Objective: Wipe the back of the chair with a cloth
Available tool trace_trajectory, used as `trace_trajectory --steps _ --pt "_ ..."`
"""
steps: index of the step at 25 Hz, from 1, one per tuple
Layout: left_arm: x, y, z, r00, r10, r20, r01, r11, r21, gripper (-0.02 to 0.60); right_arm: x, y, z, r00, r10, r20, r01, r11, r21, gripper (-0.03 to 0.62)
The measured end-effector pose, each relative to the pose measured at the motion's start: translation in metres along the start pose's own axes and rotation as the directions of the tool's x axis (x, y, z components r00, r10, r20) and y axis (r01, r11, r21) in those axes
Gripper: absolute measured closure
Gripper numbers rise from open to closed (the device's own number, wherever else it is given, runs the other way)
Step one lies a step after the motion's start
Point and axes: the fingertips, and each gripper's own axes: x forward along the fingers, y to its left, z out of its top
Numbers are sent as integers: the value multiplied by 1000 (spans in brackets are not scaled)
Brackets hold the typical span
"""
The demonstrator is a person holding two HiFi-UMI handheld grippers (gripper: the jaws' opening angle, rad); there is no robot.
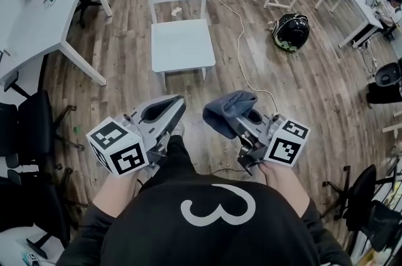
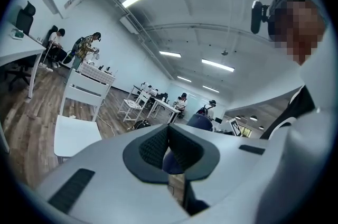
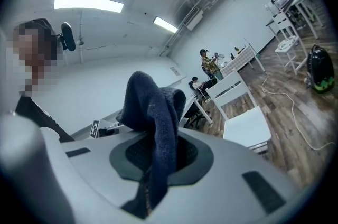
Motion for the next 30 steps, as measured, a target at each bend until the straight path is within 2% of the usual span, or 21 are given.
trace_trajectory --steps 4,7,11,14,18,23,27,30 --pt "28 78 17 998 -7 -55 4 999 -54 568 61 -50 11 999 -40 -28 42 997 68 543" --pt "49 145 43 996 -12 -83 7 998 -65 568 122 -87 26 997 -46 -61 53 993 104 543" --pt "68 236 81 995 3 -100 -11 997 -75 568 205 -132 50 994 -62 -95 72 991 114 543" --pt "79 284 105 995 13 -98 -22 995 -92 569 250 -160 71 991 -81 -110 93 989 111 543" --pt "82 327 130 995 39 -91 -47 995 -84 568 285 -183 98 990 -122 -67 128 986 103 543" --pt "80 357 152 995 84 -61 -89 993 -82 568 318 -206 119 977 -194 -85 192 981 -35 543" --pt "81 380 164 992 120 -46 -123 989 -83 568 347 -216 133 988 -133 -72 132 991 -18 543" --pt "87 401 172 988 150 -38 -153 983 -100 568 365 -236 138 988 -138 -76 137 990 -10 543"
